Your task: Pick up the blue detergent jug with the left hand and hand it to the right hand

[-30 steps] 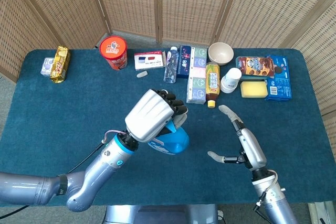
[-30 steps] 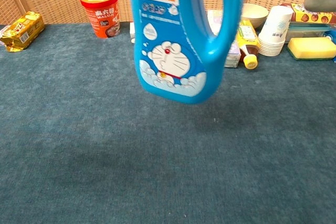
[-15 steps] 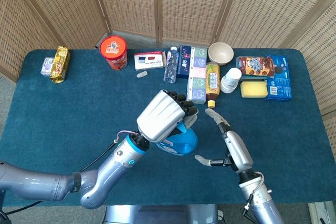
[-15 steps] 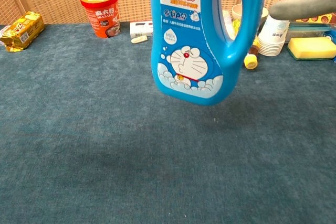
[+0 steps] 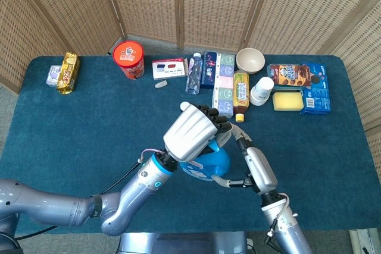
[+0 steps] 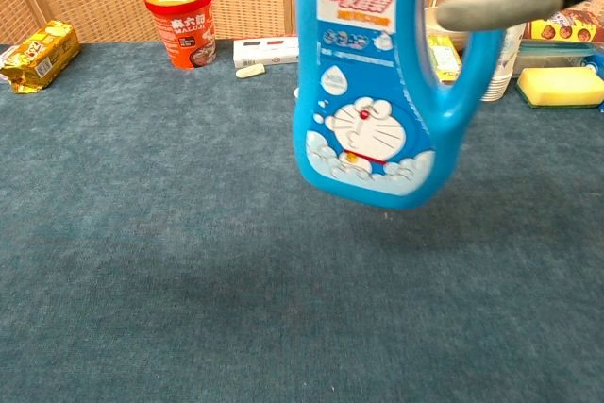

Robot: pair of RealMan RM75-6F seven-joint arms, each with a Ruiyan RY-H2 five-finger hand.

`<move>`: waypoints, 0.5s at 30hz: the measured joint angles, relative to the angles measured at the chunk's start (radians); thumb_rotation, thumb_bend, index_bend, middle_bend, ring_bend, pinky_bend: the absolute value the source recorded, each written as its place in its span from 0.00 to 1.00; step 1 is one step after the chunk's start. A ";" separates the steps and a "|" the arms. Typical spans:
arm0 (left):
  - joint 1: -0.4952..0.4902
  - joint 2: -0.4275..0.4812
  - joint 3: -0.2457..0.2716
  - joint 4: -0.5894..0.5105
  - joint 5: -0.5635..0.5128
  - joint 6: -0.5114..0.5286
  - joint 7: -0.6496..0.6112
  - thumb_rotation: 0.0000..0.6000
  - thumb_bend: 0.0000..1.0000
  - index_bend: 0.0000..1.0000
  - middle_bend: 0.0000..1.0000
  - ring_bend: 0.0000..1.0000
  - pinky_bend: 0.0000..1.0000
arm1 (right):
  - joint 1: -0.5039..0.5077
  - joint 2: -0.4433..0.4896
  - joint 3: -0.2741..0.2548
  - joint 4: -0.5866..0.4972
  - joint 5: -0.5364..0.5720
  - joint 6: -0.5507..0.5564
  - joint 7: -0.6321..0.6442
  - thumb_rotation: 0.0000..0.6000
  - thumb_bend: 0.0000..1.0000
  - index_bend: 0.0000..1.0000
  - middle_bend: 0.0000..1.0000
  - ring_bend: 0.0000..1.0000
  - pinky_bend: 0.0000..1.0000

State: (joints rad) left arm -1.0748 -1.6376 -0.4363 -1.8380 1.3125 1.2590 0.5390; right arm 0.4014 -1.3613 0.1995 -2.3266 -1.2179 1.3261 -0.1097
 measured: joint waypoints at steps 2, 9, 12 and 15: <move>-0.004 -0.010 -0.002 0.003 -0.001 0.001 -0.010 1.00 0.46 0.76 0.75 0.69 0.78 | 0.009 -0.023 0.006 0.001 0.014 0.007 -0.031 1.00 0.00 0.00 0.07 0.00 0.00; -0.015 -0.028 -0.012 -0.017 -0.004 0.006 -0.010 1.00 0.46 0.76 0.75 0.69 0.78 | 0.026 -0.070 0.016 0.023 0.048 0.027 -0.087 1.00 0.00 0.00 0.07 0.00 0.00; -0.019 -0.033 -0.016 -0.034 -0.008 0.009 0.001 1.00 0.46 0.76 0.75 0.69 0.78 | 0.029 -0.082 0.015 0.042 0.055 0.028 -0.095 1.00 0.00 0.00 0.07 0.00 0.00; -0.021 -0.033 -0.014 -0.045 -0.006 0.010 0.021 1.00 0.46 0.76 0.75 0.69 0.78 | 0.029 -0.086 0.013 0.057 0.063 0.026 -0.096 1.00 0.00 0.00 0.07 0.00 0.00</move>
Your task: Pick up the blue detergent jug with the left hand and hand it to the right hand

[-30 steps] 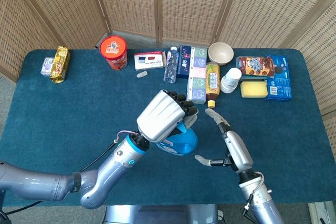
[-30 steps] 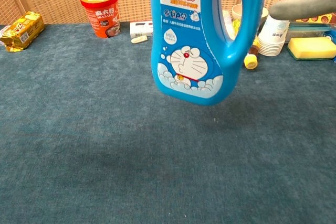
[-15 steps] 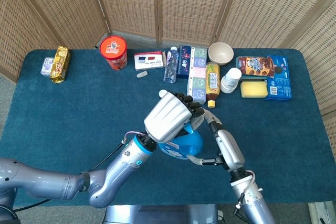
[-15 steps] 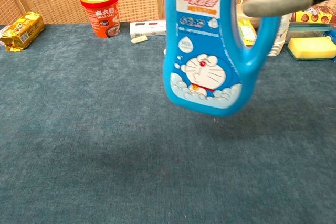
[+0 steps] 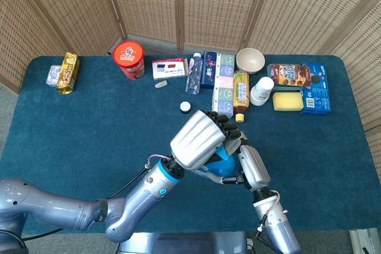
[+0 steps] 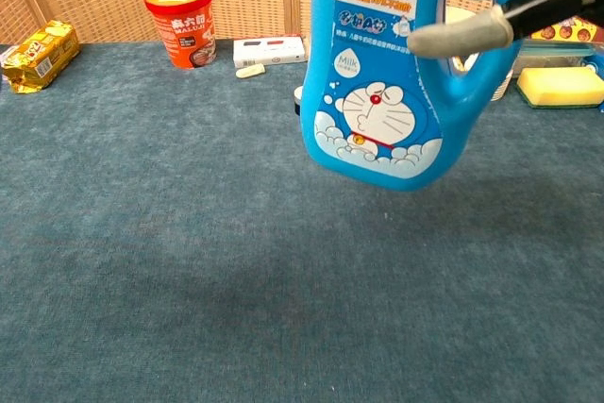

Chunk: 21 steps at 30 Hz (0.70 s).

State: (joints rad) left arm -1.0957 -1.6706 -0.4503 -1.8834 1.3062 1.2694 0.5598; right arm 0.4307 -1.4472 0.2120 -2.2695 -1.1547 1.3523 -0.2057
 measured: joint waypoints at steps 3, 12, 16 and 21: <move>0.001 0.006 0.007 -0.012 0.010 0.003 0.018 1.00 0.46 0.76 0.75 0.69 0.78 | -0.005 0.006 -0.008 0.005 0.001 -0.003 0.010 1.00 0.00 0.00 0.08 0.00 0.00; 0.009 0.018 0.015 -0.016 0.015 0.006 0.026 1.00 0.46 0.76 0.75 0.69 0.78 | -0.014 0.041 0.000 0.017 0.003 -0.013 0.045 1.00 0.05 0.00 0.08 0.00 0.00; 0.017 0.026 0.022 -0.007 0.020 0.007 0.019 1.00 0.46 0.76 0.75 0.69 0.78 | -0.019 0.068 0.005 0.016 0.006 -0.021 0.064 1.00 0.07 0.00 0.08 0.00 0.00; 0.028 0.040 0.028 0.002 0.023 0.007 0.004 1.00 0.46 0.76 0.75 0.69 0.78 | -0.023 0.091 0.013 0.016 0.010 -0.030 0.092 1.00 0.07 0.00 0.09 0.00 0.00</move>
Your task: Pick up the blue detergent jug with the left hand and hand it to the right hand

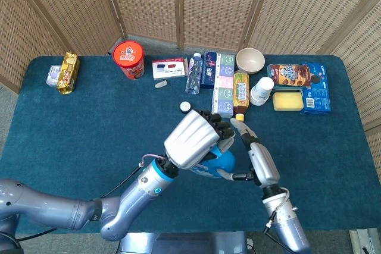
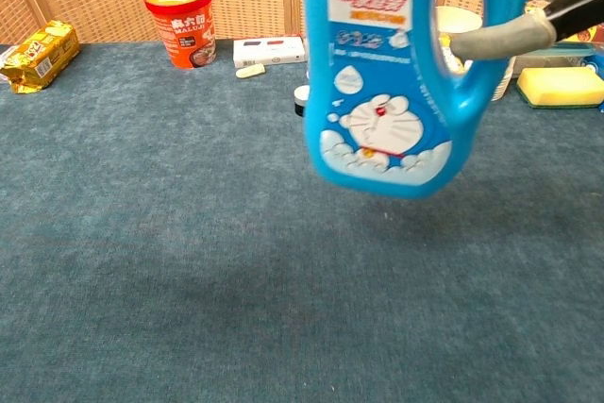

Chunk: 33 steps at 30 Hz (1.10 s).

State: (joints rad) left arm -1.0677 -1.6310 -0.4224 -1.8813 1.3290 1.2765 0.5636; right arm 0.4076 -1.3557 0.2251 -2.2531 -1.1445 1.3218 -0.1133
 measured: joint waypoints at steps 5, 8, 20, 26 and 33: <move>0.006 0.002 -0.002 -0.003 -0.003 0.001 -0.024 1.00 0.46 0.76 0.75 0.69 0.78 | 0.001 0.017 0.005 0.010 0.002 -0.013 0.013 1.00 0.07 0.00 0.09 0.00 0.00; 0.006 0.000 -0.005 -0.011 -0.006 0.000 -0.031 1.00 0.46 0.76 0.75 0.69 0.78 | 0.004 0.010 0.005 0.014 0.005 -0.015 0.011 1.00 0.08 0.00 0.09 0.00 0.00; -0.003 -0.067 -0.015 -0.024 -0.011 0.027 -0.047 1.00 0.46 0.76 0.75 0.69 0.78 | 0.015 -0.082 0.017 0.014 0.015 0.041 -0.053 1.00 0.09 0.00 0.12 0.00 0.00; -0.008 -0.092 -0.015 -0.020 0.001 0.038 -0.046 1.00 0.46 0.76 0.75 0.69 0.78 | 0.021 -0.130 0.029 0.011 0.025 0.070 -0.074 1.00 0.19 0.01 0.24 0.10 0.09; -0.005 -0.096 -0.019 -0.012 0.007 0.043 -0.044 1.00 0.46 0.76 0.75 0.69 0.78 | 0.020 -0.147 0.037 0.011 0.022 0.074 -0.053 1.00 0.49 0.45 0.67 0.49 0.55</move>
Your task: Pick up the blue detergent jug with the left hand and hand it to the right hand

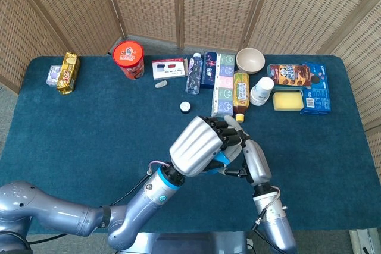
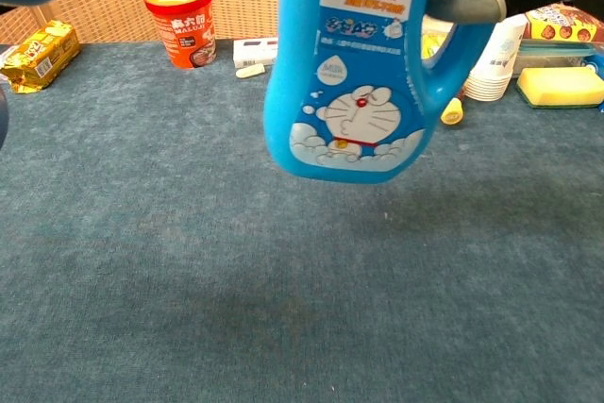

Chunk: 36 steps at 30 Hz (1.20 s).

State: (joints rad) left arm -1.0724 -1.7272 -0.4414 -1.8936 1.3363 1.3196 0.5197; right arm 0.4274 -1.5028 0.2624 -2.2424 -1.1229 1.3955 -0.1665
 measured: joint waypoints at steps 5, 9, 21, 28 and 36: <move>0.006 0.003 -0.003 0.005 0.003 0.004 -0.004 1.00 0.46 0.76 0.75 0.69 0.78 | -0.006 0.023 -0.003 -0.010 -0.002 -0.029 0.055 1.00 0.70 0.70 0.82 0.65 0.80; 0.012 0.007 -0.001 0.008 0.005 0.006 -0.006 1.00 0.46 0.76 0.75 0.67 0.78 | -0.014 0.055 -0.012 -0.009 -0.027 -0.056 0.109 1.00 0.73 0.73 0.83 0.66 0.84; 0.034 0.051 0.014 -0.024 -0.007 -0.031 -0.047 1.00 0.34 0.28 0.31 0.28 0.61 | -0.032 0.104 -0.026 0.007 -0.070 -0.070 0.134 1.00 0.74 0.73 0.83 0.66 0.85; 0.047 0.107 0.016 -0.079 -0.038 -0.055 -0.018 1.00 0.03 0.00 0.02 0.06 0.29 | -0.034 0.103 -0.025 0.008 -0.071 -0.065 0.130 1.00 0.74 0.73 0.83 0.65 0.85; 0.071 0.167 0.013 -0.168 -0.066 -0.053 0.016 1.00 0.00 0.00 0.00 0.03 0.26 | -0.041 0.097 -0.039 0.018 -0.077 -0.059 0.121 1.00 0.74 0.74 0.83 0.65 0.85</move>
State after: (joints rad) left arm -1.0016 -1.5607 -0.4286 -2.0615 1.2698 1.2669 0.5361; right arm 0.3865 -1.4063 0.2231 -2.2239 -1.1998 1.3363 -0.0453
